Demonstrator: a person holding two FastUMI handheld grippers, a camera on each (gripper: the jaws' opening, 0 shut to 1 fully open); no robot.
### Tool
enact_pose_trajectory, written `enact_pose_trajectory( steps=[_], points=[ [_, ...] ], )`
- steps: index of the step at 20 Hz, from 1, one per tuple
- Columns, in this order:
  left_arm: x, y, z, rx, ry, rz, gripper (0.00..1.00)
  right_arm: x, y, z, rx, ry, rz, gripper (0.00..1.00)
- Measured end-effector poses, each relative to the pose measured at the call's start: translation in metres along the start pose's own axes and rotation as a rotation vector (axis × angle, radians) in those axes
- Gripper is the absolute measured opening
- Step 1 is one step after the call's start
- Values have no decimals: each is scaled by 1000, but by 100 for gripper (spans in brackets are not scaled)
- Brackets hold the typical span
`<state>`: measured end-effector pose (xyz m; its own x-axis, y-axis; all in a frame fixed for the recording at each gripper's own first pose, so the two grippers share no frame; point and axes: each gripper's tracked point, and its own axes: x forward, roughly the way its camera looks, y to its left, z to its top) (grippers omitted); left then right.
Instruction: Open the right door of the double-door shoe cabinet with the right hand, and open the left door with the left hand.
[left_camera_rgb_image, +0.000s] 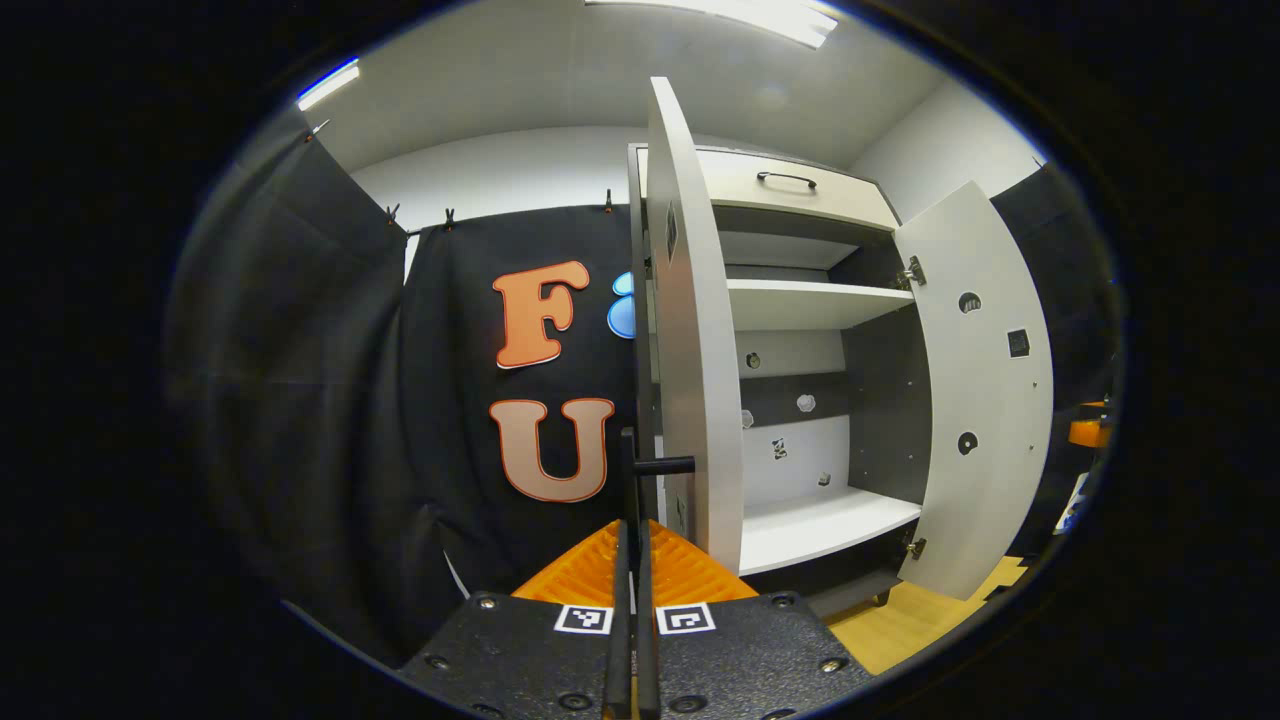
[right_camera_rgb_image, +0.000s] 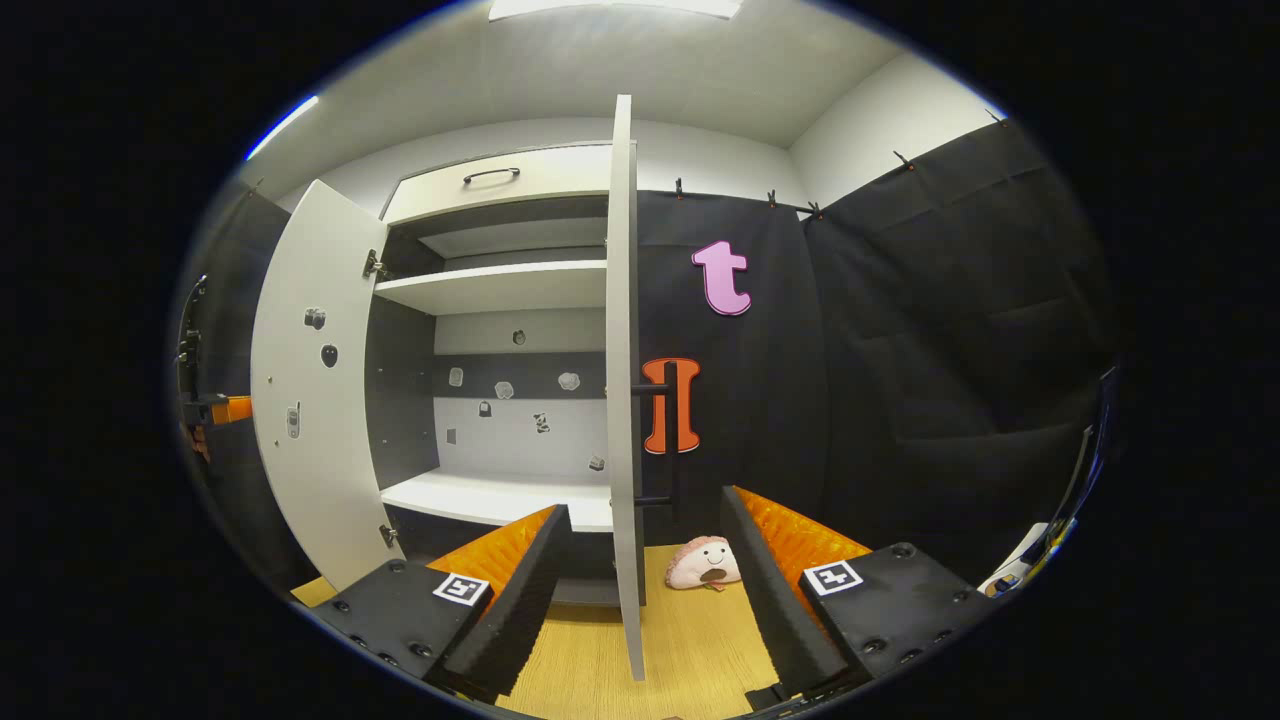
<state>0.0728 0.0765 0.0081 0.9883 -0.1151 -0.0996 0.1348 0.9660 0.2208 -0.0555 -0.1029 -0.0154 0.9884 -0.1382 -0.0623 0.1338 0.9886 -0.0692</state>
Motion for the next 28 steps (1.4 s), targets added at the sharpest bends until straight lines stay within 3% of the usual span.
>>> enact_pose_trajectory(
  steps=[6,10,14,15,18,19,20,23,24,25,27,28],
  points=[
    [-45,-14,9,-56,-8,-13,2,-3,11,-2,-1,6,30,94],
    [-67,-52,17,-120,-11,-64,1,-6,18,-4,-3,11,55,94],
    [-67,-89,39,-147,-29,-132,1,-12,24,0,-5,6,74,94],
    [-66,-98,41,-146,-29,-146,1,-13,23,3,-9,-3,72,99],
    [-60,-118,49,-129,-46,-135,1,-19,20,11,-22,-30,60,99],
    [-59,-129,51,-125,-55,-141,4,-20,20,13,-24,-36,59,94],
    [-57,-138,52,-127,-58,-143,8,-21,20,14,-24,-38,59,99],
    [-52,-165,45,-168,-36,-183,28,-22,19,15,-18,-38,60,99],
    [-51,-170,41,-172,-18,-191,42,-22,19,15,-16,-40,62,94],
    [-50,-172,35,-169,-4,-184,51,-23,19,17,-14,-43,64,99],
    [-49,-169,30,-160,-5,-146,93,-23,20,17,-14,-45,68,99],
    [-44,-168,28,-154,-6,-129,96,-23,21,16,-15,-44,70,94]
  ],
)
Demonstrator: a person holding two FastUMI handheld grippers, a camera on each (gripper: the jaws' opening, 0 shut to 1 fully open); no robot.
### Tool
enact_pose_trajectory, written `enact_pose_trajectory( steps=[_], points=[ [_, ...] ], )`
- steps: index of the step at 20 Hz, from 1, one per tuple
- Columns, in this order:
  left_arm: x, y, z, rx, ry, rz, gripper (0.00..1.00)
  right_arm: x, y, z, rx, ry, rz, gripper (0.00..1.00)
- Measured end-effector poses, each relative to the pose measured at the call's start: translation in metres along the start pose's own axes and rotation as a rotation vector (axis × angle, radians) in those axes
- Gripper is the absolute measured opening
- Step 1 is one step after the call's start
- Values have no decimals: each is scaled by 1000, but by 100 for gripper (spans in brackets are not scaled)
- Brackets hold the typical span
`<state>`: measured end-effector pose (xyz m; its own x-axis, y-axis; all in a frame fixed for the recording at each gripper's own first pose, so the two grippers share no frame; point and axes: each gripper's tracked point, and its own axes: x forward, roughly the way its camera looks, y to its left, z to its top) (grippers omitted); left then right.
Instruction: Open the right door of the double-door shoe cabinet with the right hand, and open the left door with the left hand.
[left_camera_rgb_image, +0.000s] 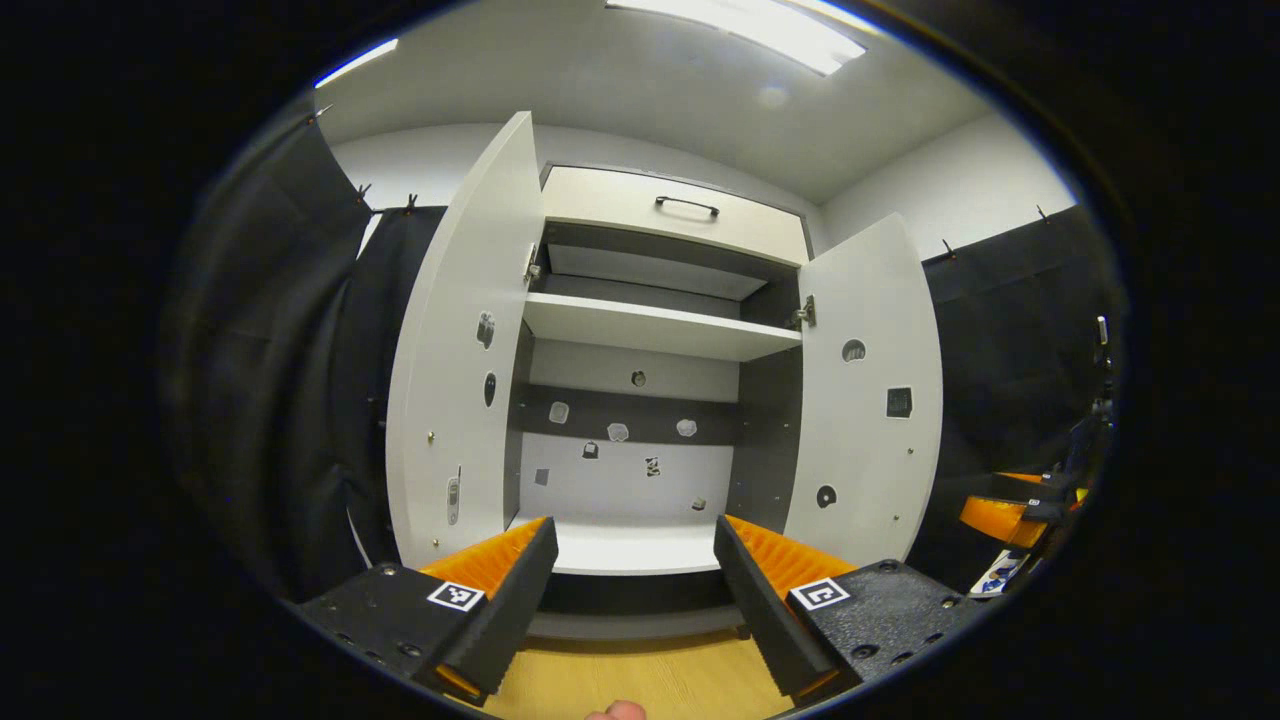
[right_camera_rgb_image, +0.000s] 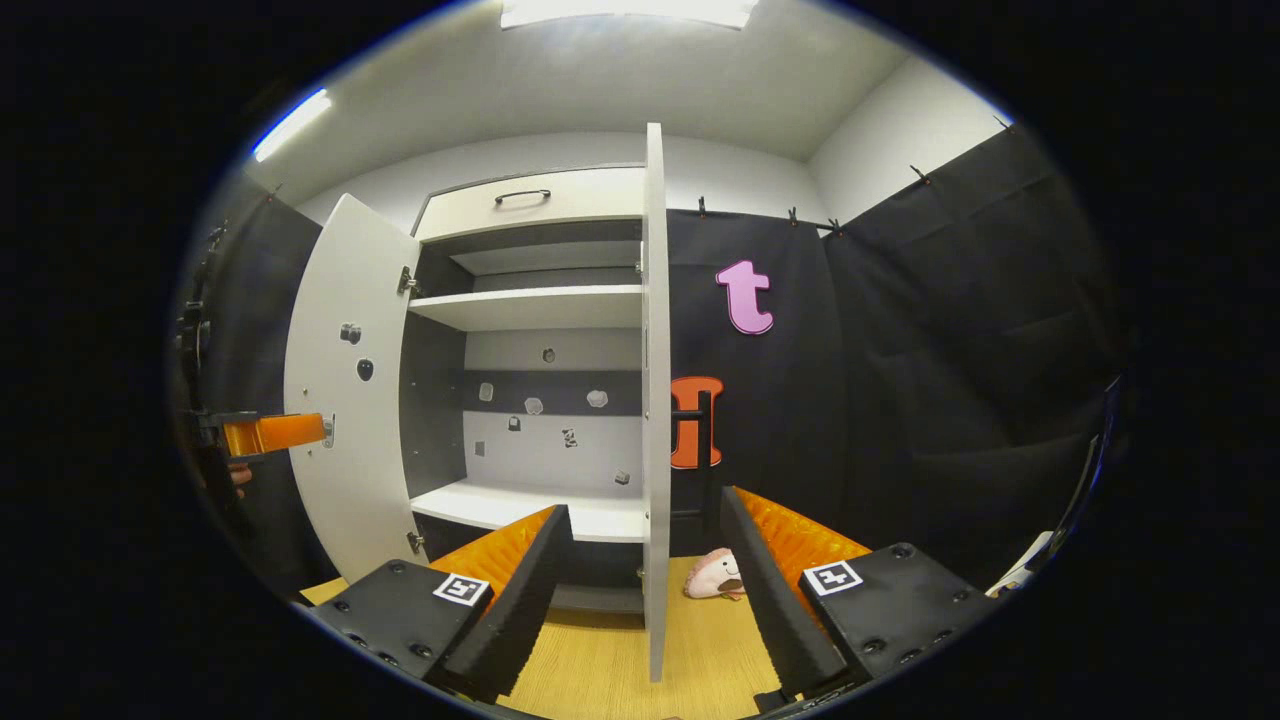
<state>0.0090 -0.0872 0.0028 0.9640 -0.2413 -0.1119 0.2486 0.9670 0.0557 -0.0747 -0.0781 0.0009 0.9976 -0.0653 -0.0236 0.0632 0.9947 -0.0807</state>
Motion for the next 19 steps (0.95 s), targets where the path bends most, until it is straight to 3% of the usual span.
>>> enact_pose_trajectory(
  steps=[1,2,4,5,7,19],
  points=[
    [-4,3,-1,5,-1,15,92,1,1,0,-1,1,3,94],
    [-3,5,-2,5,-4,21,95,1,2,1,-1,2,6,99],
    [-5,5,-3,-4,-3,24,94,2,4,2,0,1,9,99],
    [-6,7,-3,-6,-2,25,97,1,4,4,0,0,12,94],
    [-8,10,-1,-5,-7,30,94,0,7,8,0,-4,14,99],
    [-16,17,9,4,-48,28,94,-11,16,12,-10,-14,14,94]
  ],
)
